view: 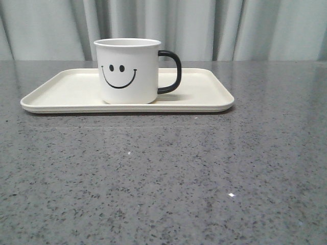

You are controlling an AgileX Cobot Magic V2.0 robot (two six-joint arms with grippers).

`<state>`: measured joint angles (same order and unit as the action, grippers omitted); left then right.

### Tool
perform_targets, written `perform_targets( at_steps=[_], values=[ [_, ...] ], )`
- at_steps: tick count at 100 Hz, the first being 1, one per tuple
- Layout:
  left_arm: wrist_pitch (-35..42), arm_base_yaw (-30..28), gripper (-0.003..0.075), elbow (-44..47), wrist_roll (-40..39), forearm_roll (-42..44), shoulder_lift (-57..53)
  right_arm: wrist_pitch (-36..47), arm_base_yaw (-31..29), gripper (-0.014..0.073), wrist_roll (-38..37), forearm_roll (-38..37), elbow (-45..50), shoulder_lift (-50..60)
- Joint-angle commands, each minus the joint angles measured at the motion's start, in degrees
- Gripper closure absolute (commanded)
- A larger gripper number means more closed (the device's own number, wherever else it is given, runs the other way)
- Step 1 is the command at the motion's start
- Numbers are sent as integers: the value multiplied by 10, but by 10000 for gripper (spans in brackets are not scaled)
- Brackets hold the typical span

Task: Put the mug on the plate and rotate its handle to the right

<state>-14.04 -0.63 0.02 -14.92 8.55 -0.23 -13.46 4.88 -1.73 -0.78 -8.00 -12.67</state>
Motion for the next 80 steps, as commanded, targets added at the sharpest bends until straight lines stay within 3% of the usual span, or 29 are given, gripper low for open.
perform_targets(
  at_steps=[1, 30, 49, 80],
  values=[
    [49, 0, 740, 6, 1, 1, -17, 81, 6, 660, -4, -10, 12, 12],
    [49, 0, 740, 6, 1, 1, -17, 147, 11, 660, -6, -9, 93, 88],
    [49, 0, 740, 6, 1, 1, -17, 127, 11, 660, -7, -9, 96, 145],
    [49, 0, 740, 6, 1, 1, -17, 128, 11, 660, -7, -9, 96, 145]
  ],
)
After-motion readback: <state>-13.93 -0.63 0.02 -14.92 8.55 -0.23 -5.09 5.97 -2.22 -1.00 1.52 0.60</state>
